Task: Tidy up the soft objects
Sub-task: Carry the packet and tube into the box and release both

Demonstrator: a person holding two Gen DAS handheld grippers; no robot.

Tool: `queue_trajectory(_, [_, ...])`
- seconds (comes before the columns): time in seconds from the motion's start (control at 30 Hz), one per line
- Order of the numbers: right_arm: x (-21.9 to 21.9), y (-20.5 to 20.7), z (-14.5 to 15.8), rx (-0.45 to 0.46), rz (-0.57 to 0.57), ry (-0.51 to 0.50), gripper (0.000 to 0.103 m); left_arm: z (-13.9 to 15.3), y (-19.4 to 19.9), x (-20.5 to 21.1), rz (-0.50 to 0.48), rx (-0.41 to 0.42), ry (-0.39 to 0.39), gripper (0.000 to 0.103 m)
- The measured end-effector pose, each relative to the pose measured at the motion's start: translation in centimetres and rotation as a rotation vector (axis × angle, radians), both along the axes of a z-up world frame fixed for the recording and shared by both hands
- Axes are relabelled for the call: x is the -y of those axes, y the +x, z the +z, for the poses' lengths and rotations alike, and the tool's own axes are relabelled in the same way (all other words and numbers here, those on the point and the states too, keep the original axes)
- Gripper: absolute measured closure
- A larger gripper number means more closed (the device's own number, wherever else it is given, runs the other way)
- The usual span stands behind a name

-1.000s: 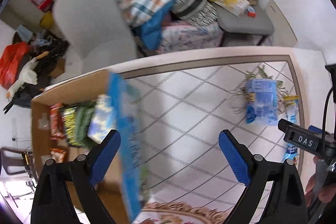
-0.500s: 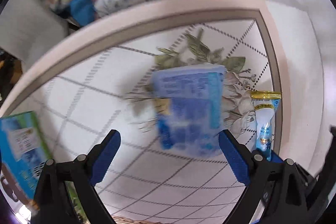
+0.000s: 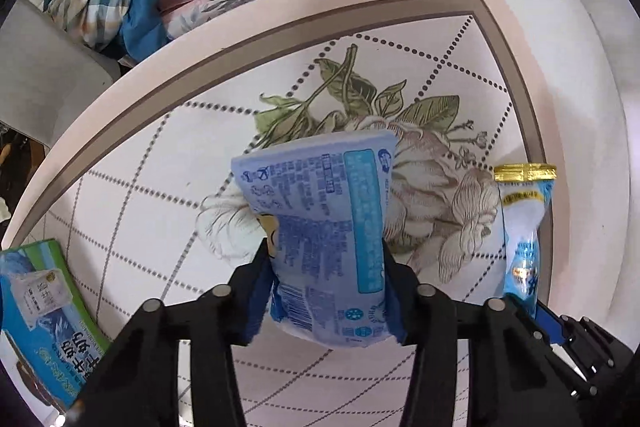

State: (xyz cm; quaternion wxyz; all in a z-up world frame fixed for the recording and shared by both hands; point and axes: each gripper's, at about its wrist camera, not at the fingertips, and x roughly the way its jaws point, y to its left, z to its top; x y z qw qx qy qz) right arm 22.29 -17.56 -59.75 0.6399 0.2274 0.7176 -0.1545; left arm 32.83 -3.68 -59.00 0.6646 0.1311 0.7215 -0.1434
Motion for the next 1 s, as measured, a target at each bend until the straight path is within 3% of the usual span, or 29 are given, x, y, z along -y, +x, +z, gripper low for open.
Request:
queue_trajectory(0.23, [-2.4, -1.4, 3.5, 0.075, 0.028, 0.037, 0.086, 5.2, -3.4, -3.9, 0.041, 0.071, -0.091, 0.061])
queue_trajectory(0.4, [-6.7, -2.8, 7.9, 0.158, 0.061, 0.094, 0.086, 10.9, -6.2, -10.6, 0.112, 0.122, -0.182, 0.061])
queue_trajectory(0.67, [-18.0, -4.6, 15.6, 0.296, 0.169, 0.192, 0.086, 18.6, -9.3, -24.1, 0.229, 0.239, -0.213, 0.061])
queue_trajectory(0.83, [-27.4, -4.7, 19.3, 0.353, 0.261, 0.236, 0.086, 20.6, -10.9, -33.0, 0.315, 0.277, -0.183, 0.061])
queue_trajectory(1.0, [-35.3, -4.0, 19.4, 0.355, 0.281, 0.238, 0.086, 19.8, -11.1, -41.2, 0.406, 0.284, -0.136, 0.061])
